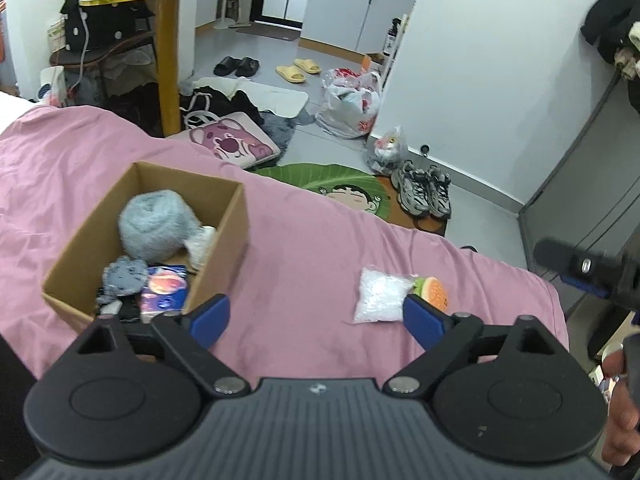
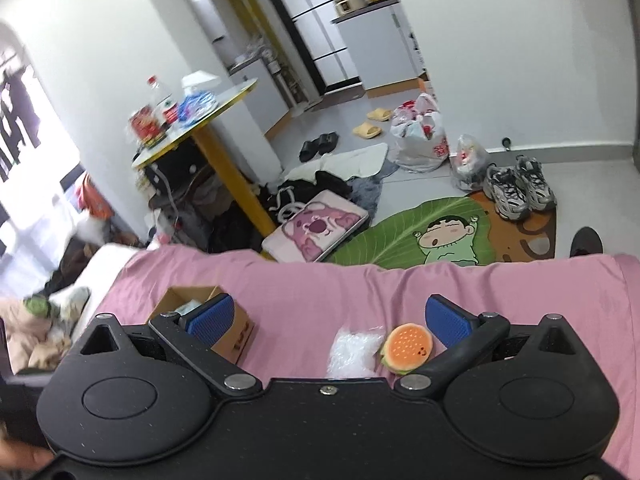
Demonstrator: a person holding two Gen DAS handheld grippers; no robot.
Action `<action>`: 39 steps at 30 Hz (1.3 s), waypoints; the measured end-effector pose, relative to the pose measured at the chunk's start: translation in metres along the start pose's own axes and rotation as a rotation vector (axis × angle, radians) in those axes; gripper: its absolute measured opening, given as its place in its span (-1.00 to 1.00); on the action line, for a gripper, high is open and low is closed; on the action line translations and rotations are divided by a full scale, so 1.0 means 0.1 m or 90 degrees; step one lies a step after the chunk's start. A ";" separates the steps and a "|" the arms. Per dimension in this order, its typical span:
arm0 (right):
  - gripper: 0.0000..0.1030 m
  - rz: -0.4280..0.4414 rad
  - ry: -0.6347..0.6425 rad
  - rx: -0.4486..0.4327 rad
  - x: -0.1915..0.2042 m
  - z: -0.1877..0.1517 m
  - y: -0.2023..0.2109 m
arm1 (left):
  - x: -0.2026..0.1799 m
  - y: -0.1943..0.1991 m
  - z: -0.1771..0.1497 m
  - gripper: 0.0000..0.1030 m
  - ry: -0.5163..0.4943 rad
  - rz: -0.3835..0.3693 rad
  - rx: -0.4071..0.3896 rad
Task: Organize soft objects
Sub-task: 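Move both grippers back to the bag of filling and the plush hamburger, then grasp the clear bag with the left gripper while the right gripper grasps the plush hamburger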
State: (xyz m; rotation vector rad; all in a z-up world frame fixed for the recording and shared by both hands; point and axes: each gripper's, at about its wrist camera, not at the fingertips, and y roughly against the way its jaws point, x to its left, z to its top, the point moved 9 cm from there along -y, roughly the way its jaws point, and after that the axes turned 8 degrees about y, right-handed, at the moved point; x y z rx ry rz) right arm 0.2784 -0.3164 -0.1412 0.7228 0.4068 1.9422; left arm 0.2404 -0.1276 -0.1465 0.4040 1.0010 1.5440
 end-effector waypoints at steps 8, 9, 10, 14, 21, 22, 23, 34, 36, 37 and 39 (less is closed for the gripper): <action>0.82 -0.035 0.044 0.057 -0.16 -0.39 -0.37 | -0.09 -0.40 -0.16 0.32 0.001 -0.001 0.026; 0.82 -0.034 0.057 0.062 -0.15 -0.42 -0.40 | -0.08 -0.46 -0.16 0.30 0.005 0.003 0.028; 0.82 -0.032 0.066 0.065 -0.15 -0.43 -0.42 | -0.08 -0.53 -0.17 0.26 0.007 0.005 0.033; 0.82 -0.014 0.106 0.064 -0.13 -0.47 -0.50 | -0.14 -0.78 -0.21 0.20 0.002 0.005 0.043; 0.65 -0.031 0.145 0.122 -0.18 -0.61 -0.77 | -0.15 -1.17 -0.29 0.02 0.017 -0.001 0.087; 0.65 -0.033 0.150 0.125 -0.19 -0.64 -0.78 | -0.15 -1.21 -0.30 0.02 0.020 -0.007 0.093; 0.65 -0.032 0.150 0.128 -0.20 -0.66 -0.80 | -0.16 -1.26 -0.31 0.02 0.019 -0.010 0.097; 0.35 -0.040 0.157 0.186 -0.37 -0.80 -1.12 | -0.36 -1.60 -0.32 0.03 0.031 -0.060 0.146; 0.35 -0.039 0.160 0.192 -0.39 -0.82 -1.16 | -0.43 -1.67 -0.34 0.07 0.022 -0.070 0.165; 0.35 -0.042 0.163 0.195 -0.40 -0.82 -1.19 | -0.46 -1.72 -0.36 0.10 0.021 -0.075 0.177; 0.35 -0.042 0.169 0.196 -0.40 -0.83 -1.21 | -0.50 -1.80 -0.37 0.13 0.018 -0.087 0.187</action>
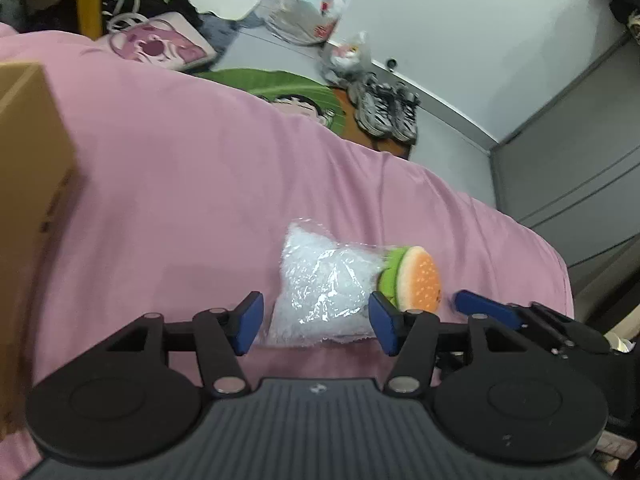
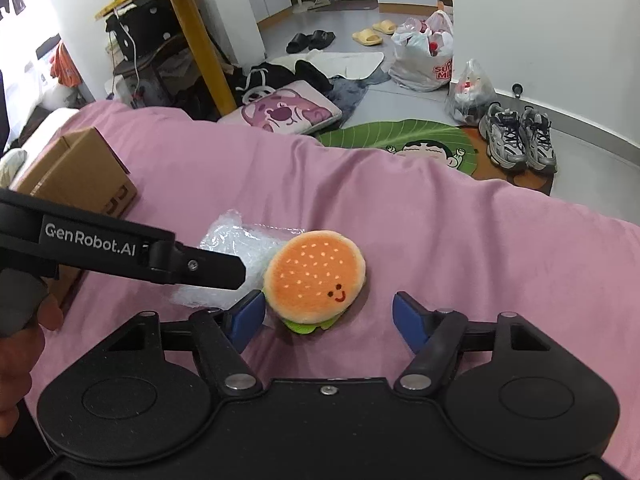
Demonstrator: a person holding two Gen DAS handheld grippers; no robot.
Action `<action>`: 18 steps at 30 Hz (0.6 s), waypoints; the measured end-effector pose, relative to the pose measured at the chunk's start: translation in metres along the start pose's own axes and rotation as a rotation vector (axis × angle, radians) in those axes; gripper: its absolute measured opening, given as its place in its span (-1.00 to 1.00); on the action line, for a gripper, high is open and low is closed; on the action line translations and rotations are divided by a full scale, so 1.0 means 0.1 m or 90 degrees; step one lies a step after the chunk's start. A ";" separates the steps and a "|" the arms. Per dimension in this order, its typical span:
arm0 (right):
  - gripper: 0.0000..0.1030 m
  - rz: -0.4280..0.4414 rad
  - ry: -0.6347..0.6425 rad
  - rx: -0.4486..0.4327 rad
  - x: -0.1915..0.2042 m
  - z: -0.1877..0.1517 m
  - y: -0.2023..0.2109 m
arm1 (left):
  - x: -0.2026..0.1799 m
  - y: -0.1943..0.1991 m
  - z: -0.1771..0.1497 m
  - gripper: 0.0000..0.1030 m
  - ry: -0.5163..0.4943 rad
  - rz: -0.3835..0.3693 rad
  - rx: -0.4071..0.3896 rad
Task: Organize soft objects
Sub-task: 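Grasp the clear bag with the left gripper while the right gripper grasps the plush hamburger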
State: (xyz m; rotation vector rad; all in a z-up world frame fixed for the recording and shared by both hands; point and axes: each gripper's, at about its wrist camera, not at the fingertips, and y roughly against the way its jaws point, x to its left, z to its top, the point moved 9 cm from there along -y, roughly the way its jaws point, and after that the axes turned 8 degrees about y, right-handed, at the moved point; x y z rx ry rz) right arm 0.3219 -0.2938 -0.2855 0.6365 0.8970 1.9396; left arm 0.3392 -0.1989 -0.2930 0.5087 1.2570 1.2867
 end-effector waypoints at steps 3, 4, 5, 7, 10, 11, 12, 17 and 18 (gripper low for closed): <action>0.35 -0.002 0.006 0.000 0.01 0.02 -0.03 | 0.00 -0.08 0.01 0.32 0.000 0.000 0.009; 0.35 -0.002 0.006 0.000 0.01 0.03 -0.05 | 0.00 -0.11 0.01 0.32 0.000 0.000 0.012; 0.34 -0.004 0.008 0.000 0.01 0.03 -0.05 | -0.01 -0.14 0.02 0.32 -0.001 0.000 0.015; 0.25 -0.004 0.014 -0.005 0.01 0.03 -0.04 | 0.01 -0.17 0.04 0.31 -0.001 0.004 0.014; -0.05 0.012 0.019 -0.012 0.04 0.08 -0.04 | 0.04 -0.19 0.04 0.31 0.014 -0.006 0.023; -0.06 0.011 0.022 -0.013 0.05 0.08 -0.03 | 0.05 -0.19 0.04 0.30 0.017 -0.010 0.026; -0.10 0.009 0.024 -0.013 0.05 0.06 -0.02 | 0.05 -0.20 0.05 0.28 0.018 -0.014 0.029; -0.18 -0.010 0.027 -0.013 0.08 0.05 0.10 | 0.03 -0.16 0.04 -0.38 0.020 -0.040 0.043; -0.18 -0.016 0.026 -0.015 0.08 0.06 0.14 | 0.03 -0.14 0.03 -0.40 0.017 -0.040 0.043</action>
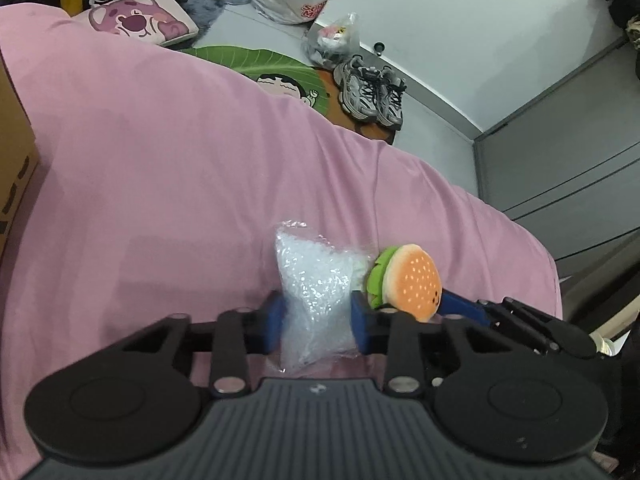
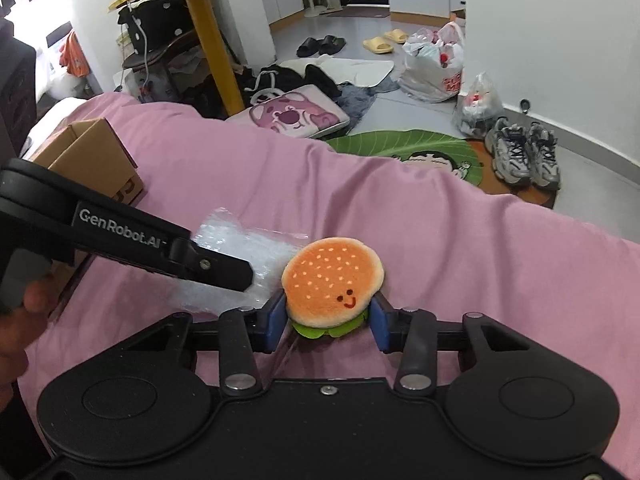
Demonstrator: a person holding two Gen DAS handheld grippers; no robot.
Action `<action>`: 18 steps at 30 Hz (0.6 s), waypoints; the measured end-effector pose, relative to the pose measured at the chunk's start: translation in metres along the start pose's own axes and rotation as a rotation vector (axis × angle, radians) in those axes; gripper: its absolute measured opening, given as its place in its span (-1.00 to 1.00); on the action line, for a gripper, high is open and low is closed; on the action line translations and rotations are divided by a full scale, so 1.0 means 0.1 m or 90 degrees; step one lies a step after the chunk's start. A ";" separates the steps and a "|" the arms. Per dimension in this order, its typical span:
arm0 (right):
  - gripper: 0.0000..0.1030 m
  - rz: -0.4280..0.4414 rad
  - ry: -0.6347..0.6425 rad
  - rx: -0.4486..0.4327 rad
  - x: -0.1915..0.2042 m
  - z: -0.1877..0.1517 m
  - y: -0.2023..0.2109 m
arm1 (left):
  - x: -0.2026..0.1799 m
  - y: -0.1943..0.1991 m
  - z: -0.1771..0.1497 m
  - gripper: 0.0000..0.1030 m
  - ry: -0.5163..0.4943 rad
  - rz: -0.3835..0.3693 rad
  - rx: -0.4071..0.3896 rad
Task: Organize soft objects
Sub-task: 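Grasp the clear bag with the left gripper while the right gripper grasps the plush hamburger, then carry the clear bag over the box with the left gripper while the right gripper carries the hamburger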
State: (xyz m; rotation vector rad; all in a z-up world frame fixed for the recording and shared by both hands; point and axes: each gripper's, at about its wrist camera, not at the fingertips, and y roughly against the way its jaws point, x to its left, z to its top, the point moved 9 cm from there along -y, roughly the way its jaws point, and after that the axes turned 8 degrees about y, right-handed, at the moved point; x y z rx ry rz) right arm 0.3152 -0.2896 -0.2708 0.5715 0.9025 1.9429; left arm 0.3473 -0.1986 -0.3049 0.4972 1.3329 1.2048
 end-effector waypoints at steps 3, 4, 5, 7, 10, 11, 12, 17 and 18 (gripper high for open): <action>-0.18 -0.018 -0.010 -0.006 0.00 0.01 0.10 | -0.02 0.08 0.02 -0.45 -0.018 0.007 -0.006; -0.18 -0.023 -0.010 -0.005 0.00 0.02 0.12 | -0.01 0.11 0.02 -0.46 -0.021 0.008 -0.005; -0.18 -0.032 -0.006 -0.002 0.02 0.03 0.14 | -0.01 0.14 0.01 -0.46 -0.022 0.008 -0.002; -0.18 -0.047 0.002 -0.006 0.06 0.08 0.21 | 0.03 0.20 0.01 -0.46 -0.027 0.020 -0.001; -0.18 -0.051 0.010 -0.026 0.15 0.16 0.33 | 0.05 0.32 0.00 -0.46 -0.046 0.029 -0.003; -0.18 -0.055 0.017 -0.028 0.18 0.18 0.36 | 0.05 0.36 0.00 -0.46 -0.052 0.028 -0.008; -0.18 -0.054 0.022 -0.026 0.21 0.18 0.38 | 0.05 0.40 0.00 -0.46 -0.056 0.028 -0.013; -0.18 -0.060 0.035 -0.019 0.33 0.24 0.44 | 0.09 0.64 0.02 -0.46 -0.073 0.026 -0.036; -0.18 -0.062 0.035 -0.022 0.35 0.27 0.47 | 0.10 0.69 0.02 -0.46 -0.074 0.026 -0.040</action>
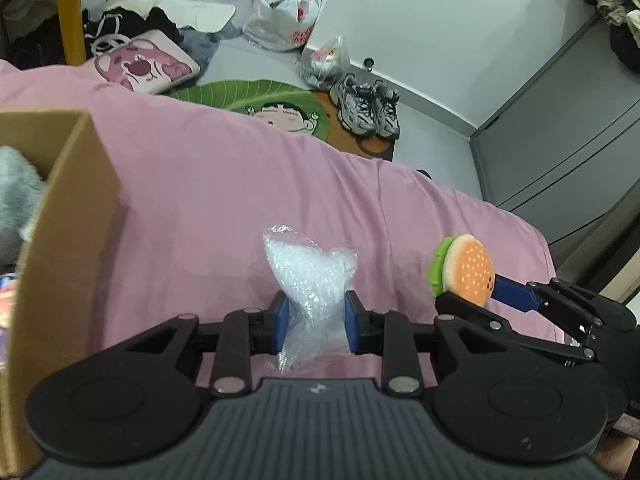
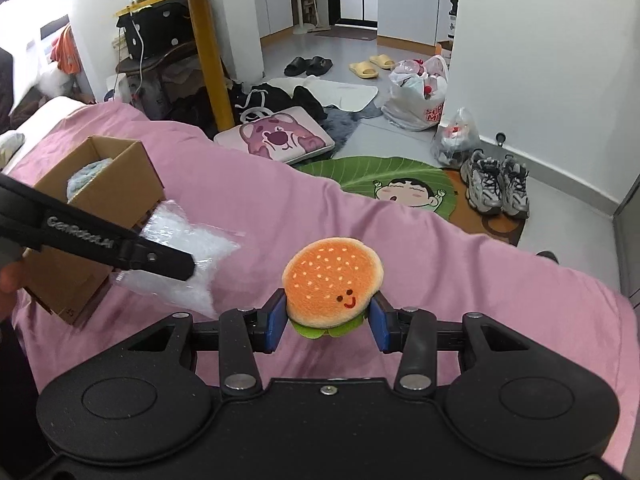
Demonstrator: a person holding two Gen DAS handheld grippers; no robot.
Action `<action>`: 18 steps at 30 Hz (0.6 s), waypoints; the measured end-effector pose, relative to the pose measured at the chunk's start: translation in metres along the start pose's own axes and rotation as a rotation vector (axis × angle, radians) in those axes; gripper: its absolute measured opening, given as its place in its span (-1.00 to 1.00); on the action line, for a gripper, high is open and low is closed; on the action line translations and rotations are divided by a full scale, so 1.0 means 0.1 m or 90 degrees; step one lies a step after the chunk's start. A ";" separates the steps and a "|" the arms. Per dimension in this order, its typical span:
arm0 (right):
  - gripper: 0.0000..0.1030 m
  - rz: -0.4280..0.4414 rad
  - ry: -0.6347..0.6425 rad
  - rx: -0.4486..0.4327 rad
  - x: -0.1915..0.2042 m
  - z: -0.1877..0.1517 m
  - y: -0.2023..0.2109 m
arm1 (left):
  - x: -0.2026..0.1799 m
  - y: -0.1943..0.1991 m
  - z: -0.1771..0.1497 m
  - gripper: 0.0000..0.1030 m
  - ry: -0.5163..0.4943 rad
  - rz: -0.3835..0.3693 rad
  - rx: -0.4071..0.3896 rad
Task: Organize soft objects
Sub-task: 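Carry the clear bag over the box with the left gripper while the right gripper carries the hamburger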
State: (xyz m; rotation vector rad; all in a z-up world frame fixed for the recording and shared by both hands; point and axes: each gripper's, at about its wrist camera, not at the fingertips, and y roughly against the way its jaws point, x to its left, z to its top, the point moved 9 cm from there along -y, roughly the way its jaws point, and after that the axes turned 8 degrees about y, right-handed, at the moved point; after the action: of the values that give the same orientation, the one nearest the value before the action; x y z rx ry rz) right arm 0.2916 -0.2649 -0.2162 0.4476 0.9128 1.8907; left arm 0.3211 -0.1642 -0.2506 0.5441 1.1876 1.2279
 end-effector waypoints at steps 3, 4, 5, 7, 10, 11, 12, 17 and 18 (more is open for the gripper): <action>-0.18 -0.008 -0.004 -0.009 0.06 0.09 0.08 | 0.05 0.16 -0.01 -0.46 -0.014 0.010 -0.010; -0.18 -0.012 -0.007 -0.014 0.07 0.12 0.11 | 0.07 0.22 0.00 -0.46 -0.015 0.010 -0.015; -0.18 -0.017 -0.015 -0.020 0.08 0.16 0.13 | 0.09 0.27 0.00 -0.46 -0.015 0.011 -0.017; -0.18 -0.025 -0.028 -0.030 0.11 0.21 0.17 | 0.13 0.39 0.01 -0.46 -0.019 0.013 -0.024; -0.18 -0.040 -0.029 -0.034 0.20 0.25 0.23 | 0.17 0.57 0.03 -0.46 -0.027 0.012 -0.037; -0.18 -0.042 -0.032 -0.035 0.24 0.26 0.26 | 0.19 0.62 0.04 -0.46 -0.027 0.011 -0.040; -0.18 -0.044 -0.034 -0.037 0.26 0.25 0.29 | 0.21 0.67 0.05 -0.46 -0.026 0.010 -0.043; -0.17 -0.067 -0.036 -0.054 0.36 0.29 0.46 | 0.29 0.89 0.08 -0.46 -0.027 0.008 -0.061; -0.17 -0.072 -0.038 -0.062 0.38 0.31 0.51 | 0.30 0.94 0.08 -0.46 -0.030 0.006 -0.065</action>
State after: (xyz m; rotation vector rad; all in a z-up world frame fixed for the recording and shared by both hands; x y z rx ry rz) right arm 0.2628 -0.2325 -0.1604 0.3846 0.7871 1.8005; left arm 0.2856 -0.1047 -0.1799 0.5003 1.0776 1.2706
